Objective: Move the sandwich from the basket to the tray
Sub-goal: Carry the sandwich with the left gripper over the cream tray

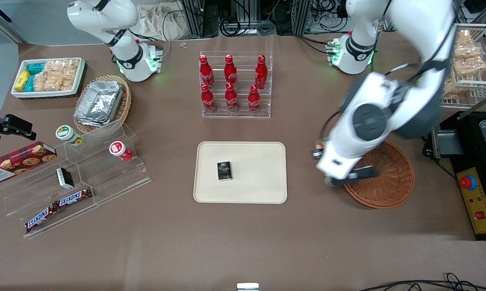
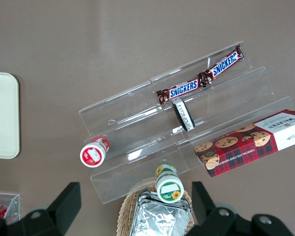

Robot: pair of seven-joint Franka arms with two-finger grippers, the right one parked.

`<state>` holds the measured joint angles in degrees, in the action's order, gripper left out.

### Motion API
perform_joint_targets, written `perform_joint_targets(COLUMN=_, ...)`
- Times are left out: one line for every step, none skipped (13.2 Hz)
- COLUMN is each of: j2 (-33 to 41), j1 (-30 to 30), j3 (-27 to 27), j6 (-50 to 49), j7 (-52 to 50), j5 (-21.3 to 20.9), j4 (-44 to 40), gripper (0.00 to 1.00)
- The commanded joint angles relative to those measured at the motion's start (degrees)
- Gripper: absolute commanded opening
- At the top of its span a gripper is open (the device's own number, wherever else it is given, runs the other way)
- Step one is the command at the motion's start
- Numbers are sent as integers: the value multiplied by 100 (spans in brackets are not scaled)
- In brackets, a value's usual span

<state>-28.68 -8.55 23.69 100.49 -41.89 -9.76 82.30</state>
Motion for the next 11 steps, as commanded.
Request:
perform_joint_targets(j2=-838, j1=-437, j3=-13, j6=617, j7=-3, j5=0, j4=-460, gripper=0)
perform_joint_targets(j2=-1102, j1=-568, j3=-13, j6=1030, j7=-39, j5=0, j4=-460, gripper=0)
perform_joint_targets(j2=-1340, j1=-734, j3=-22, j6=1434, j7=-48, j5=-17, j4=-460, gripper=0)
perform_joint_targets(j2=-1568, j1=-858, j3=-22, j6=1752, j7=-83, j5=-26, j4=-460, gripper=0)
perform_joint_targets(j2=-1745, j1=-911, j3=-22, j6=1946, j7=-187, j5=-43, j4=-451, gripper=0)
perform_joint_targets(j2=-1877, j1=-921, j3=-31, j6=2027, j7=-206, j5=-52, j4=-451, gripper=0)
perform_joint_targets(j2=-1904, j1=-921, j3=-31, j6=2027, j7=-154, j5=-61, j4=-434, gripper=0)
perform_joint_targets(j2=-1905, j1=-921, j3=-31, j6=2027, j7=-153, j5=-79, j4=-416, gripper=0)
perform_joint_targets(j2=-1905, j1=-912, j3=-31, j6=2027, j7=-153, j5=-88, j4=-408, gripper=0)
perform_joint_targets(j2=-1905, j1=-921, j3=-31, j6=2027, j7=-153, j5=-88, j4=-407, gripper=13)
perform_joint_targets(j2=-1870, j1=-903, j3=-39, j6=2019, j7=-127, j5=-122, j4=-390, gripper=99)
